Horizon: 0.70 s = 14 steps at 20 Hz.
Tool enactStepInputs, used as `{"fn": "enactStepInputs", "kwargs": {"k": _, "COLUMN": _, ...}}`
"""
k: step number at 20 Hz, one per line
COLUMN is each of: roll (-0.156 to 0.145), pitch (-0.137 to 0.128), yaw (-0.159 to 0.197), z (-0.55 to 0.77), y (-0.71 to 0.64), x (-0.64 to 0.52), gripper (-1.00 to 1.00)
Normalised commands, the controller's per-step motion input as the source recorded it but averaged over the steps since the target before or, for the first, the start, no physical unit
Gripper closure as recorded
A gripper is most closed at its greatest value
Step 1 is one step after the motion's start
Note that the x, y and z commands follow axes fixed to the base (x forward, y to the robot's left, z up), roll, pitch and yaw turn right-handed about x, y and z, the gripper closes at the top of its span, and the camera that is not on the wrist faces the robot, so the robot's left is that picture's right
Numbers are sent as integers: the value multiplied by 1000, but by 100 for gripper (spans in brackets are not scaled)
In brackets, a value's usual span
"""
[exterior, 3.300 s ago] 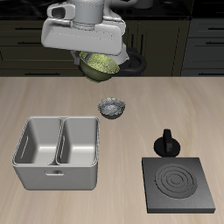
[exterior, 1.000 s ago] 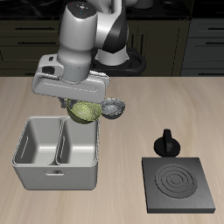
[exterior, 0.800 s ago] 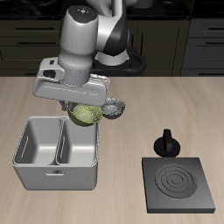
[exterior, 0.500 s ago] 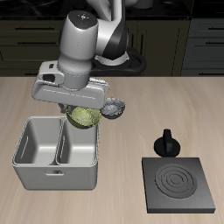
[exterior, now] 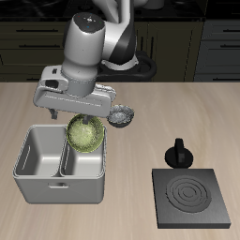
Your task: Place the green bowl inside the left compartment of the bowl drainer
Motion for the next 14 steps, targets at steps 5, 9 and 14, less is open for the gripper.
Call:
{"fn": "enactStepInputs", "kwargs": {"k": 5, "roll": -11, "pitch": -9, "yaw": 1, "z": 50, "y": -26, "x": -81, "gripper": -100}}
{"fn": "enactStepInputs", "kwargs": {"k": 9, "roll": 53, "pitch": -100, "yaw": -82, "z": 581, "y": 335, "x": -418, "gripper": -100}}
{"fn": "enactStepInputs", "kwargs": {"k": 14, "roll": 103, "pitch": -117, "yaw": -43, "z": 699, "y": 460, "x": -428, "gripper": -100}}
